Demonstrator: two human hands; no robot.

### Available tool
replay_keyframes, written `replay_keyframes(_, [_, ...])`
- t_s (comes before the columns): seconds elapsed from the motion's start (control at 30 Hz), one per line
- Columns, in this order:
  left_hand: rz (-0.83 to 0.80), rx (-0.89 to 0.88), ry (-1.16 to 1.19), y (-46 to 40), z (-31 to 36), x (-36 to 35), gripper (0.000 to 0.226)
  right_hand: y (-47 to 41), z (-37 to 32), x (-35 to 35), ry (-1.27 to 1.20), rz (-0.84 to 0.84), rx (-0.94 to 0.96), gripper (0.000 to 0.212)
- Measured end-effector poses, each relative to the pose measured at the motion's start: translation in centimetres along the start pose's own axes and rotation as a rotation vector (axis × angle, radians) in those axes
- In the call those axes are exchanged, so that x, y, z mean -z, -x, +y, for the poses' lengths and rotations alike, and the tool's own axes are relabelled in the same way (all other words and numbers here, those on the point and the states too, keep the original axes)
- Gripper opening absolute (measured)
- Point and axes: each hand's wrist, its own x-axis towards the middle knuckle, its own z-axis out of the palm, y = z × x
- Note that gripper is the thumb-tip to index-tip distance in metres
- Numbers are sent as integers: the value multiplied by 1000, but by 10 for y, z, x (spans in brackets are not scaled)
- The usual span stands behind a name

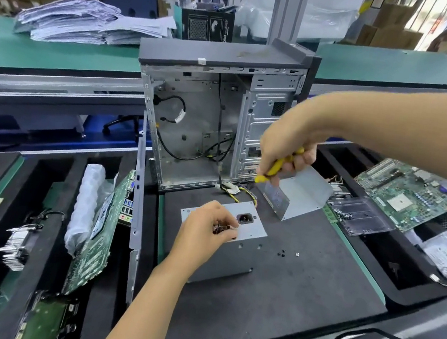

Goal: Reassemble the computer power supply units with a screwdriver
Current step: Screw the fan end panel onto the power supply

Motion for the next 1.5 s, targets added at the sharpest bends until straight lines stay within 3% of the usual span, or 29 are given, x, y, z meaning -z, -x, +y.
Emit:
replay_keyframes(0.2, [15, 96, -150, -5, 2, 1, 12, -30, 18, -16, -379, 74, 86, 35])
replay_keyframes(0.3, [259, 105, -265, 5, -8, 0, 26, -46, 32, -56, -571, 155, 166, 30])
replay_keyframes(0.4, [467, 319, 61, 20, -18, 0, 52, -59, 49, -96, -717, 237, 138, 23])
replay_keyframes(0.47, [439, 553, 310, 24, -22, -1, 61, -65, 59, -123, -880, 270, 98, 17])
replay_keyframes(0.53, [387, 680, 447, 25, -24, -2, 52, -66, 66, -145, -970, 250, 97, 25])
replay_keyframes(0.63, [368, 610, 510, 26, -27, -2, 25, -65, 63, -165, -994, 141, 117, 41])
replay_keyframes(0.73, [322, 558, 670, 29, -23, -5, 22, -67, 58, -169, -1086, 113, 200, 28])
replay_keyframes(0.93, [322, 287, 598, 34, -25, -4, 35, -66, 75, -171, -929, 314, 248, 40])
replay_keyframes(1.03, [286, 263, 471, 36, -35, -9, 34, -72, 79, -181, -901, 442, 329, 14])
replay_keyframes(1.1, [266, 297, 365, 41, -47, -18, 40, -80, 89, -190, -861, 452, 339, 14])
replay_keyframes(1.3, [143, 339, 240, 73, -81, -43, 38, -111, 151, -225, -633, 517, -125, 7])
replay_keyframes(1.37, [119, 311, 198, 72, -84, -40, 35, -117, 155, -236, -639, 514, -182, 4])
replay_keyframes(1.5, [210, 136, 132, 57, -70, -22, 9, -125, 150, -252, -754, 488, -175, 23])
